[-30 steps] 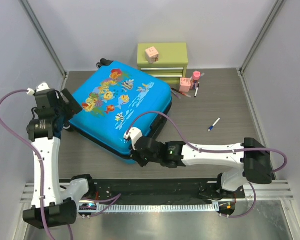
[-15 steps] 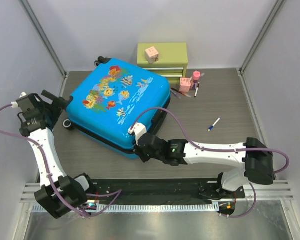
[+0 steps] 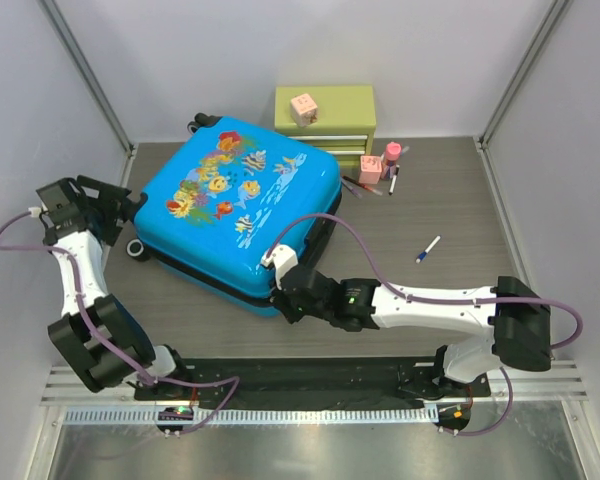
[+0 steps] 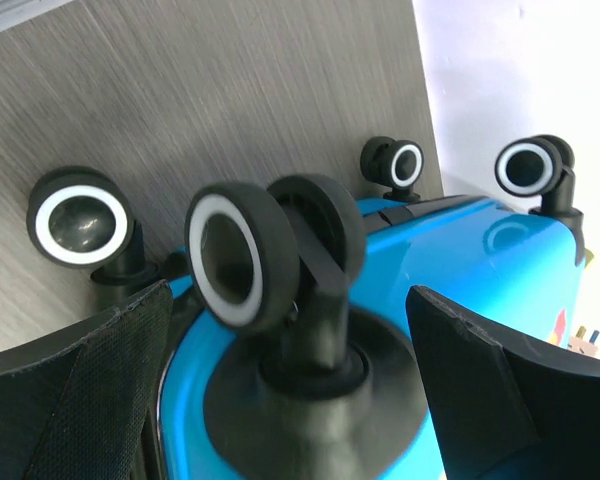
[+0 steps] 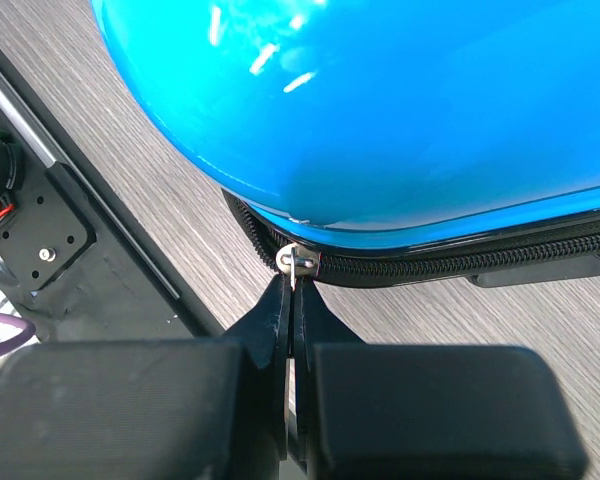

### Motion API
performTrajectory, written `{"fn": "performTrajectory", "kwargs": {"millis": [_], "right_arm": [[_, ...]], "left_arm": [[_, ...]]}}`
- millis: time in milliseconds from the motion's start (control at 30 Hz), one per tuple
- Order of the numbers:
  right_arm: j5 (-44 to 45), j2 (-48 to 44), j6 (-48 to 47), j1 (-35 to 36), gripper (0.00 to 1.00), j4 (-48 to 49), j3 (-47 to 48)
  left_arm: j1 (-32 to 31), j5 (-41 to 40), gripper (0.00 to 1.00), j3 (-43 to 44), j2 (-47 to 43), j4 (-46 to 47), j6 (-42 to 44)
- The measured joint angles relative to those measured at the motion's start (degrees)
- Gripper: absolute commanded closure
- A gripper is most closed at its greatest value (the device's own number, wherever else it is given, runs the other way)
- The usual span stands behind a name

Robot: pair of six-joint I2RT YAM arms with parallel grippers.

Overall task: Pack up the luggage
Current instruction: Zip the luggage at the center of the board.

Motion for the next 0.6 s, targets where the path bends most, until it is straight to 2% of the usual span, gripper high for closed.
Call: {"fn": "performTrajectory", "kwargs": {"millis": [167,267,367,400,467,500,567,600], "right_arm": [[-0.07,-0.46,0.02,-0.02,0.99,0.79,-0.72],[-0.04,-0.74,0.02,-0.02,0.99,1.05,-1.07],[-0.02,-0.85,0.04,-0.11,0.99,1.2,-1.22],[-0.02,-0.92,0.04,-0.11,0.99,1.16,-1.25],[0.17,-0.96,0.04,-0.13,0.99,1.22,-1.49],[0.57,-1.05,0.04,-0.15,0.99,1.25,-1.53],[0.87,-1.57,0.04,-0.33,0.99,0.85,-1.55],[1.29,-1.84,0.04,-0.44,0.99,0.28,-1.57]], "left_arm": [[-0.81,-0.55,0.01,0.07,3.06,1.77,-0.63],[-2.12,-1.18,0.09,0.83,4.7,2.29,-0.72],[-4.42,-1.66,0.25,1.84,6.69,2.73,-1.11],[-5.22,-1.81,0.42,1.92,7.15,2.84,-1.66],[-6.16,-2.1,0.62,2.23,7.39,3.65,-2.91],[-6.14,-3.39,0.8,2.58,7.28,2.8,-2.97],[-6.58,-4.0,0.99,2.58,7.3,2.95,-3.21],[-6.75,-4.09,1.0,2.58,7.28,2.78,-3.67]]}}
